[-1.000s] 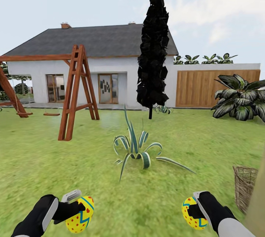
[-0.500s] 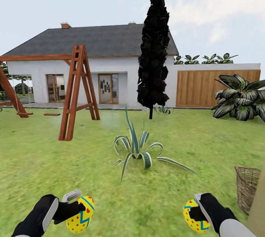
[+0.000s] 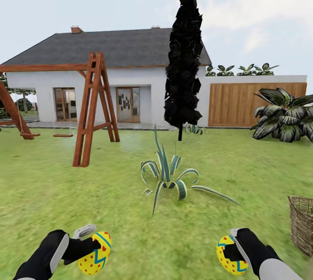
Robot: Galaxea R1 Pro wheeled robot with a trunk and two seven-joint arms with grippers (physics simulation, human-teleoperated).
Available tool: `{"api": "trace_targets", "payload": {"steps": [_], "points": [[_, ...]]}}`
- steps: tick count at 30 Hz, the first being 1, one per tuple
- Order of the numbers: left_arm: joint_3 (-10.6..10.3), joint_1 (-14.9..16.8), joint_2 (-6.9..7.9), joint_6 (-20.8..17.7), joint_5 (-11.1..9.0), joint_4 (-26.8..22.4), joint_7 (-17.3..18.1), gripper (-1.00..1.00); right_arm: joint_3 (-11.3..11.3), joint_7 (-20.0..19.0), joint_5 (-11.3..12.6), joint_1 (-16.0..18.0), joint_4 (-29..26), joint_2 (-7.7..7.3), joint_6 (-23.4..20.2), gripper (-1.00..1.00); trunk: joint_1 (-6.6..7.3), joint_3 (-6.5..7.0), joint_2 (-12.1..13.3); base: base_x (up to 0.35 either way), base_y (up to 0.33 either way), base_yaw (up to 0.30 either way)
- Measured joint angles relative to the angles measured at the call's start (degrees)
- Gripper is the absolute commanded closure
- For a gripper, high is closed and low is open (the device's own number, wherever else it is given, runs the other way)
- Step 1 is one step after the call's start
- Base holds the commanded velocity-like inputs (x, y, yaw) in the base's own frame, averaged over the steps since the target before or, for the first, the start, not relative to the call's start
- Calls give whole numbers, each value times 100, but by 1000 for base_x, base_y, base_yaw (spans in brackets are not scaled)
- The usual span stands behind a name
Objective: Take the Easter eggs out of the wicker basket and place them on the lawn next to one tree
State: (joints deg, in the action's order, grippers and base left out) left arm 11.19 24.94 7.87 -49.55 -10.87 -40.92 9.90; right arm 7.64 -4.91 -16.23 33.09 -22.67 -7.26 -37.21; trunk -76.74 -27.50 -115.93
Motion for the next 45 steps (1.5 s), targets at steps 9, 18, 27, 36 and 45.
{"api": "trace_targets", "payload": {"steps": [9, 18, 27, 36, 45], "points": [[6, 0, -4, 3, -2, 3, 0, 100, 10, -3, 4, 1, -1, 0, -2, 100, -1, 0, 0, 2, 5, -296], [6, 0, -4, 3, -2, 3, 0, 100, 13, -4, 4, 1, -1, -8, -2, 100, -1, 0, 0, 0, 0, -299], [-1, 0, -4, 4, -1, 3, 0, 100, 13, -4, 4, 1, -1, -8, -2, 100, -1, 0, 0, 0, 0, -299], [-2, 0, -13, 4, 3, 3, 0, 100, 13, -4, 4, 1, -1, -8, -2, 100, -1, 0, 0, 0, 0, -298], [-3, 0, -13, 3, -2, 3, 0, 100, 22, -4, 4, 1, -13, -21, -2, 100, -1, 0, 0, 0, 0, -292]]}}
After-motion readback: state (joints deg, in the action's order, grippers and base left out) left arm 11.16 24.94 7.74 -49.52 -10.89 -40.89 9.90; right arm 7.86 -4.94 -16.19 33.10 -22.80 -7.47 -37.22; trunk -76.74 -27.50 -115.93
